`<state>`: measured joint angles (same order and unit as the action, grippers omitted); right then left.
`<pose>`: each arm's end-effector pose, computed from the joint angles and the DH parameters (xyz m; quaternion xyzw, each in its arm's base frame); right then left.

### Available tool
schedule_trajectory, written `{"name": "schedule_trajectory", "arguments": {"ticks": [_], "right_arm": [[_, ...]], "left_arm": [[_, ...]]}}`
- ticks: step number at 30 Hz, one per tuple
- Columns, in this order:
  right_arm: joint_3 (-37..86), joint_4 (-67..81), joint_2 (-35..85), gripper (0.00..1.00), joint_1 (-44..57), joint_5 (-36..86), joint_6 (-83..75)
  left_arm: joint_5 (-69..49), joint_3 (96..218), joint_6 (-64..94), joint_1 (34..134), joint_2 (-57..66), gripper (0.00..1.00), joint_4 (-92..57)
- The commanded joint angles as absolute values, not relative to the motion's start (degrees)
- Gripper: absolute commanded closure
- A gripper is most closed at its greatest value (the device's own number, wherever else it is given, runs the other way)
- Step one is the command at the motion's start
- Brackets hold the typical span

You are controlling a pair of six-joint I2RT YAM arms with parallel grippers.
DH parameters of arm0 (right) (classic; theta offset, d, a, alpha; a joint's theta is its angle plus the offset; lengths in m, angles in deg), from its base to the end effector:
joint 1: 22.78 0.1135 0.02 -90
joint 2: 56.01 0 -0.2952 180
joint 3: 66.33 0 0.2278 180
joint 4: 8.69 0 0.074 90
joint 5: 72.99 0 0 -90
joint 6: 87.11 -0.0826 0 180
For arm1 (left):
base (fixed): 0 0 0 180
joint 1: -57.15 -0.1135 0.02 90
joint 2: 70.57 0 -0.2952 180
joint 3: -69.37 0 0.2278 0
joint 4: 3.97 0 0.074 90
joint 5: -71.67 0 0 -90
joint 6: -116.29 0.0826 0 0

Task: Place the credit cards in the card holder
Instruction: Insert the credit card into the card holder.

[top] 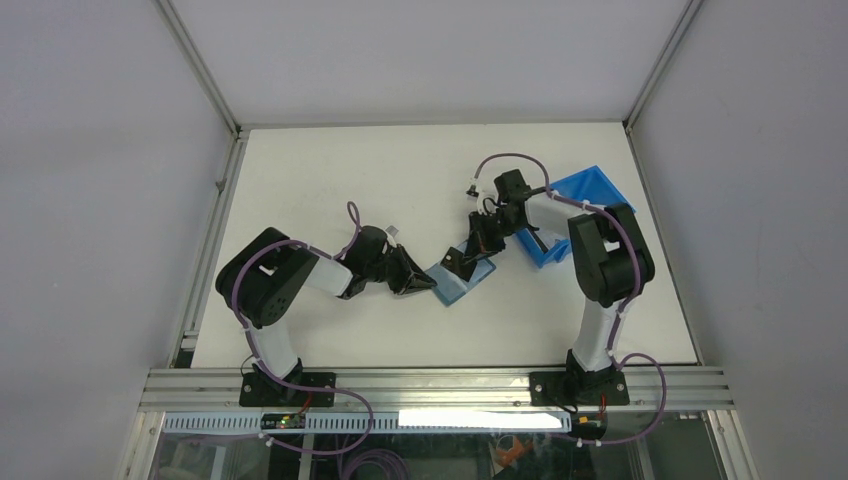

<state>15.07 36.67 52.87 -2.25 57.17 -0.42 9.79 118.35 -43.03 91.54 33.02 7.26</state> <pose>0.3167 0.1755 0.1567 -0.1897 0.9106 0.3611 0.0670 0.2487 -0.2174 0.1139 -0.1757 0.8786 -0.4397 0.0616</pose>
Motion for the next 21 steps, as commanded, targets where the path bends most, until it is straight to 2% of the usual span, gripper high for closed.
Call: {"name": "schedule_trajectory", "arguments": {"ticks": [1,9,21], "right_arm": [[14.0,33.6,50.2,0.96,-2.3,52.0,1.0],[14.7,35.7,53.0,0.95,1.6,52.4,2.5],[13.2,37.1,51.8,0.92,1.7,54.1,4.2]], "left_arm": [[6.2,117.4,-38.9,91.5,35.0,0.98,-3.0],[6.4,118.0,-38.7,91.5,34.9,0.98,-3.6],[5.4,118.7,-37.6,91.5,34.5,0.98,-7.2]]}}
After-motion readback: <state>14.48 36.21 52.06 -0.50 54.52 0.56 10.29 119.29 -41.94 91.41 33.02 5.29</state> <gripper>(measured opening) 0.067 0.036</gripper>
